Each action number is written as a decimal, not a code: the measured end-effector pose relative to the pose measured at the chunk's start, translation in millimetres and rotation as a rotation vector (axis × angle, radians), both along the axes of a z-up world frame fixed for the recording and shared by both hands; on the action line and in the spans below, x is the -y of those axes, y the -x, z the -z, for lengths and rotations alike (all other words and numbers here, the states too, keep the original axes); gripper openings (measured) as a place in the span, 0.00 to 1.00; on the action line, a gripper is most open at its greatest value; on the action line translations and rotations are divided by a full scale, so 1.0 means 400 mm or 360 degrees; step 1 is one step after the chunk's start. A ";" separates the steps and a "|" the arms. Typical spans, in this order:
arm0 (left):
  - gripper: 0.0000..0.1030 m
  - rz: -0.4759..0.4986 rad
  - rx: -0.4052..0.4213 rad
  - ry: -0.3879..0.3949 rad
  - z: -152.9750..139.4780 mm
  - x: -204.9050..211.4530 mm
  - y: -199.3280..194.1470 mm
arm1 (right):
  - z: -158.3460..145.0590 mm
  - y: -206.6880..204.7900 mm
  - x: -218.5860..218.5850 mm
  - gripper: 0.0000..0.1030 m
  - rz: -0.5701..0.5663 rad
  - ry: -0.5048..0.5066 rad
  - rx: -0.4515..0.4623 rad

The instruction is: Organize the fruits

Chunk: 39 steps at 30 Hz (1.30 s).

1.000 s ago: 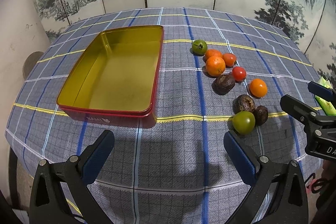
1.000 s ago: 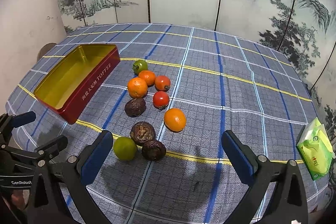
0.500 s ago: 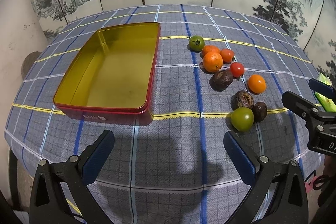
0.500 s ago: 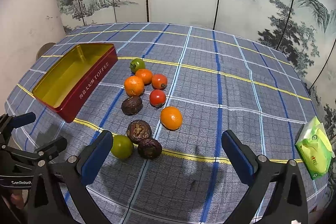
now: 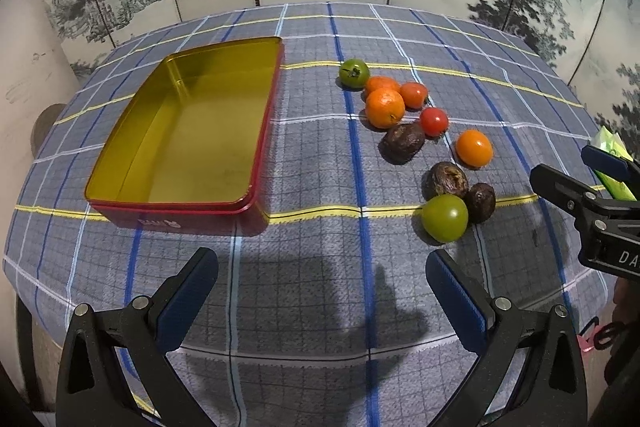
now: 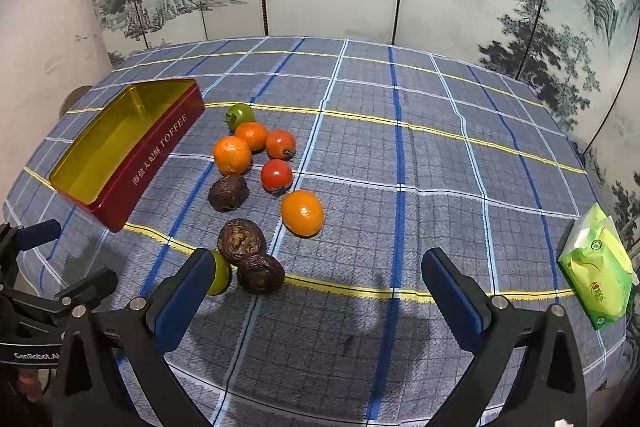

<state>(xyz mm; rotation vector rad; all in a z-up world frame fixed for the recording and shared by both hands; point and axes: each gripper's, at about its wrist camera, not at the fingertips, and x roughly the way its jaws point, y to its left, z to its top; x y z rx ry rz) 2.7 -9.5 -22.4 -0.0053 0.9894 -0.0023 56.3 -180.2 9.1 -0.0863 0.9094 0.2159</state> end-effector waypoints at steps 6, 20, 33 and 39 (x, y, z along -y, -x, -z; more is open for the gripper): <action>0.99 0.0040 -0.0007 0.0024 0.003 0.018 -0.004 | -0.002 -0.001 0.016 0.99 0.0015 -0.0005 0.0002; 0.84 0.0171 -0.0071 0.0082 0.035 0.078 -0.027 | 0.023 -0.001 0.067 0.99 0.0084 -0.0017 -0.0026; 0.67 0.0346 -0.0103 0.0124 0.065 0.161 -0.082 | 0.050 -0.003 0.103 0.99 0.0127 -0.0047 -0.0062; 0.57 0.0375 -0.0127 0.0117 0.089 0.175 -0.101 | 0.063 -0.005 0.112 0.99 0.0140 -0.0053 -0.0077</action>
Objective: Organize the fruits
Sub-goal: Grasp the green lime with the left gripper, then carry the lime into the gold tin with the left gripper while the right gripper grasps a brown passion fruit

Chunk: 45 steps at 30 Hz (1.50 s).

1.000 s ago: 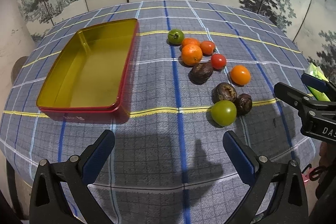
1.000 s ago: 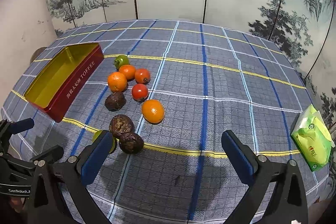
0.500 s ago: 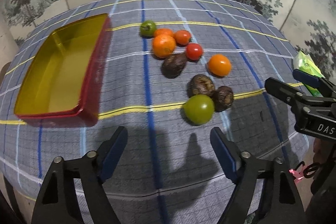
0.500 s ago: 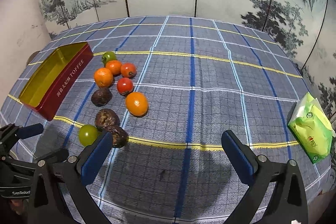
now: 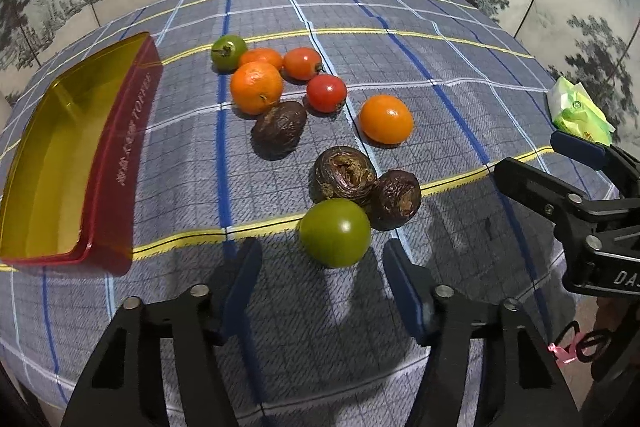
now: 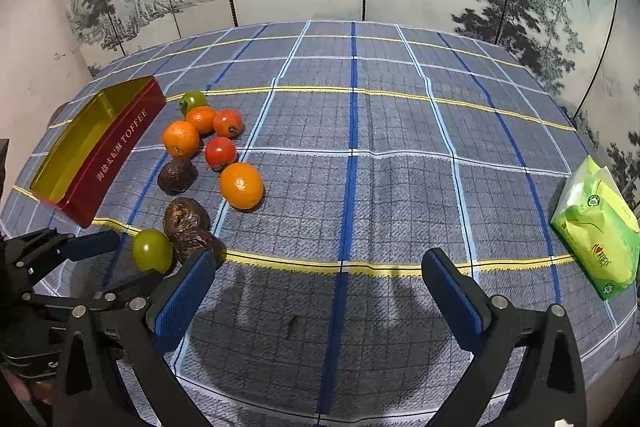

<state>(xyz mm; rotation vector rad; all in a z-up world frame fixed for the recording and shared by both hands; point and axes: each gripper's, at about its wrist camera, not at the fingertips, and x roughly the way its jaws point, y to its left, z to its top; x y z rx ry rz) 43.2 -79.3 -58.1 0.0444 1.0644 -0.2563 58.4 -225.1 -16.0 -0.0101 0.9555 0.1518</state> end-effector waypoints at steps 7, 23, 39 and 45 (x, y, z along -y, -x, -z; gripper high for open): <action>0.40 0.0013 -0.0044 0.0040 0.026 0.000 -0.018 | 0.010 -0.001 -0.002 0.99 -0.0003 -0.0007 -0.0013; 0.35 -0.0069 0.0037 0.0111 -0.056 -0.093 0.017 | 0.058 0.007 -0.055 0.99 -0.0070 -0.0017 -0.0090; 0.35 -0.0411 0.0189 0.0026 -0.142 -0.368 -0.017 | 0.070 -0.005 -0.160 0.97 -0.0230 0.0017 -0.0093; 0.35 -0.0556 0.0183 -0.0043 -0.116 -0.478 -0.031 | 0.083 -0.015 -0.192 0.87 -0.0267 0.0028 -0.0119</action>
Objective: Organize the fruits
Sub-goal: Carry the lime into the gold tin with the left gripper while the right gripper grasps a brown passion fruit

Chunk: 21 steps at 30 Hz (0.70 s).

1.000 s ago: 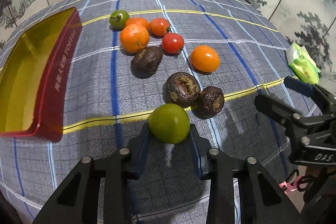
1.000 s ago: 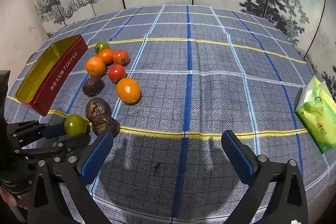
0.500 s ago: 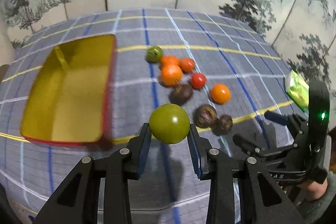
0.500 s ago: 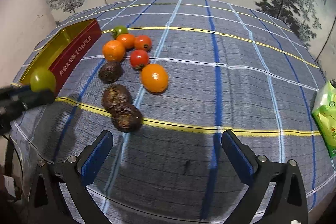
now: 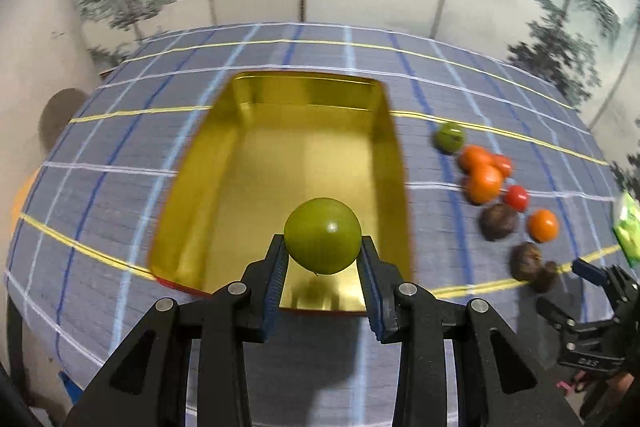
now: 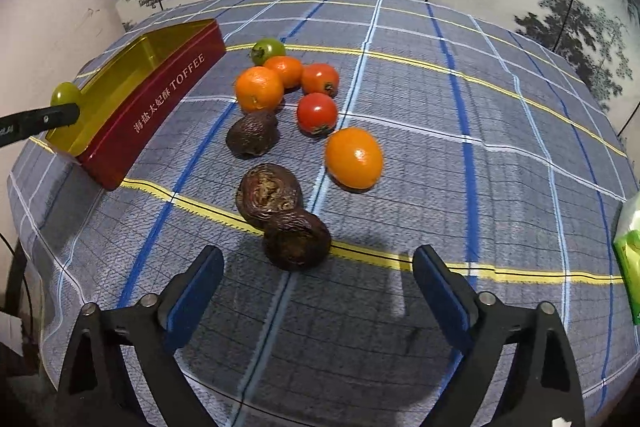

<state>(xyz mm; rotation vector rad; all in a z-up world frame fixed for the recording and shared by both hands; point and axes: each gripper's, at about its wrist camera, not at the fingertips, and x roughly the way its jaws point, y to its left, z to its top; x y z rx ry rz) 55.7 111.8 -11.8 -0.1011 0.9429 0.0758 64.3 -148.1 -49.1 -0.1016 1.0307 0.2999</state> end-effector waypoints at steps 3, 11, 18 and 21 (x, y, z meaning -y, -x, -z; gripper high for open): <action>0.35 -0.0052 -0.0016 -0.0017 0.014 -0.035 -0.006 | 0.005 -0.004 -0.013 0.79 -0.0010 0.0007 -0.0003; 0.35 -0.0116 -0.0056 -0.0026 0.051 -0.093 -0.025 | 0.021 -0.017 -0.019 0.49 -0.0010 -0.0023 -0.0069; 0.35 -0.0122 -0.0089 -0.0034 0.073 -0.108 -0.037 | 0.021 -0.021 -0.023 0.42 0.0002 -0.0024 -0.0075; 0.35 -0.0127 -0.0106 -0.0042 0.082 -0.112 -0.042 | 0.019 -0.022 -0.026 0.36 0.0000 -0.0017 -0.0071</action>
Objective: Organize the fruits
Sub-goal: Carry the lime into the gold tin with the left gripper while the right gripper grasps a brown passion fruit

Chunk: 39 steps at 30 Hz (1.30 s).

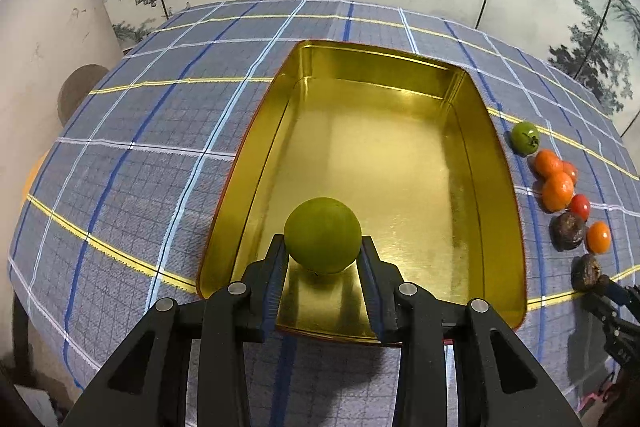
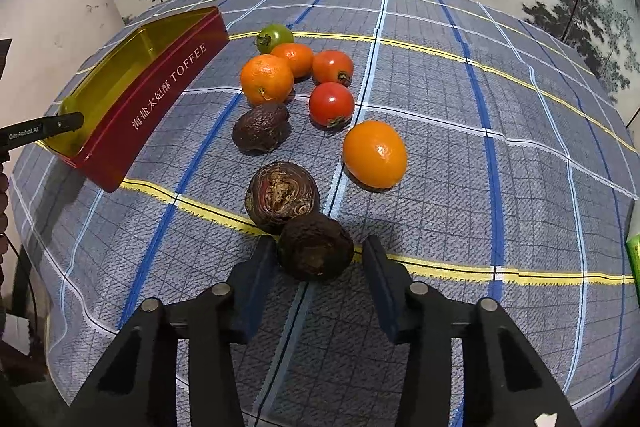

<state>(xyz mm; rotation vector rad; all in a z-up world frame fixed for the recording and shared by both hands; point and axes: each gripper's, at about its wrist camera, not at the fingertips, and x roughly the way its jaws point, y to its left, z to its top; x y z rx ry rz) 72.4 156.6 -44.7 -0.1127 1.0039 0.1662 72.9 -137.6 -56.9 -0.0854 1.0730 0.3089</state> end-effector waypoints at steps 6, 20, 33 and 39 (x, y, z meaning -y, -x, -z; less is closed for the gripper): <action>0.35 -0.0002 -0.0018 -0.0016 0.011 -0.007 -0.007 | -0.001 -0.003 -0.007 0.33 0.0002 0.0005 -0.0001; 0.35 0.0068 -0.0083 -0.0090 0.023 0.010 -0.017 | -0.040 -0.004 0.005 0.32 0.0039 -0.0024 0.0067; 0.35 0.0046 -0.0128 -0.0113 0.050 0.019 -0.001 | -0.094 -0.020 -0.043 0.32 -0.0043 -0.0060 0.0142; 0.36 0.0033 -0.0145 -0.0113 0.051 0.018 -0.004 | -0.113 -0.026 -0.087 0.32 -0.0111 -0.0069 0.0170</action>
